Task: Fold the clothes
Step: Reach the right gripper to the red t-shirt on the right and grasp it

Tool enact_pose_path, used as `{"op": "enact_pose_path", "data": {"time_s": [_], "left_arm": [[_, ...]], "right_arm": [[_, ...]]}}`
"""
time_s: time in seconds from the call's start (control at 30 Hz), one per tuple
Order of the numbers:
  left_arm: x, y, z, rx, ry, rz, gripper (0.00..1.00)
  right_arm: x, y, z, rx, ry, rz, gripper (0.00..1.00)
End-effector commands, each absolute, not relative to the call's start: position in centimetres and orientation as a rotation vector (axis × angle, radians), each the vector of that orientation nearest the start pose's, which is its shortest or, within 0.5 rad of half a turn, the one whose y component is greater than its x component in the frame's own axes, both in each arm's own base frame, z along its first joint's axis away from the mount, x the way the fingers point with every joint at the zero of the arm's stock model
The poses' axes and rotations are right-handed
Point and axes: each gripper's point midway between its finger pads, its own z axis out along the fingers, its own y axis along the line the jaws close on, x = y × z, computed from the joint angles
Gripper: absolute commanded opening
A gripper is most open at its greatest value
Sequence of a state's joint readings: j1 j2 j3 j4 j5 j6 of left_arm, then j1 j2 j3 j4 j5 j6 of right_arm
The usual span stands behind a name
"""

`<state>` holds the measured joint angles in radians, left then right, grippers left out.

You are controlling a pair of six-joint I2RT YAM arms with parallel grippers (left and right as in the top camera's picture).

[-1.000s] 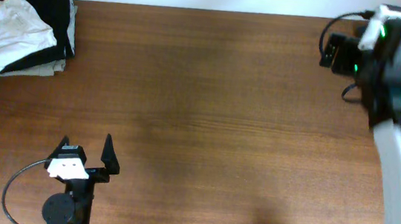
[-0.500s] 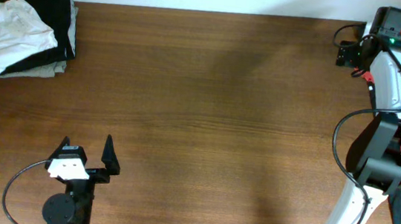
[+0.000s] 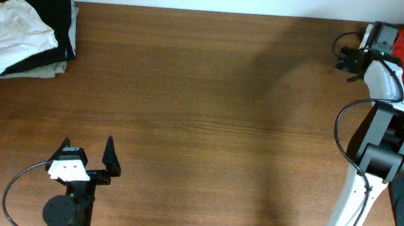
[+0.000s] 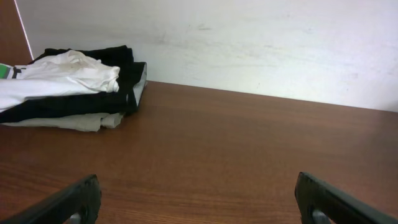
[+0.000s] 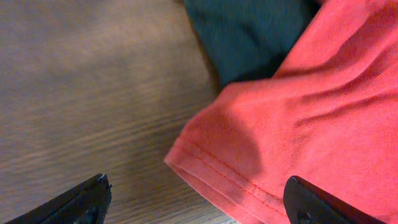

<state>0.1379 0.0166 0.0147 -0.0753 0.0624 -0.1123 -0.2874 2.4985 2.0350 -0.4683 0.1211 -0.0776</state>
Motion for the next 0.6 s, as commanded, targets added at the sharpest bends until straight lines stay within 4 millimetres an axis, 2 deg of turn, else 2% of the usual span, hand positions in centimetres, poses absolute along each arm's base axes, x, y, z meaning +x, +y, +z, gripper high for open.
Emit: {"op": "enact_pose_path", "data": {"time_s": [0.0,0.1,0.13,0.17,0.3,0.47,0.57], "left_arm": [[24.5,2.3,15.7,-0.145,1.642,-0.020,0.99],[24.5,2.3,15.7,-0.145,1.642,-0.020,0.99],[24.5,2.3,15.7,-0.145,1.642,-0.020,0.99],[24.5,2.3,15.7,-0.145,1.642,-0.020,0.99],[24.5,2.3,15.7,-0.145,1.642,-0.020,0.99],[24.5,2.3,15.7,-0.145,1.642,-0.020,0.99],[24.5,2.3,15.7,-0.145,1.642,-0.020,0.99]], "right_arm": [[59.8,-19.7,0.5,0.363,2.484,-0.265,0.91],[59.9,-19.7,0.4,0.369,2.476,-0.264,0.81],[60.0,-19.8,0.5,0.369,2.469,-0.265,0.68],[60.1,-19.8,0.4,0.369,2.468,-0.265,0.64],[59.7,-19.7,-1.9,0.372,2.501,-0.260,0.64],[59.7,-19.9,-2.0,0.386,2.495,-0.265,0.17],[59.8,-20.3,-1.4,0.407,2.489,-0.267,0.04]]}}
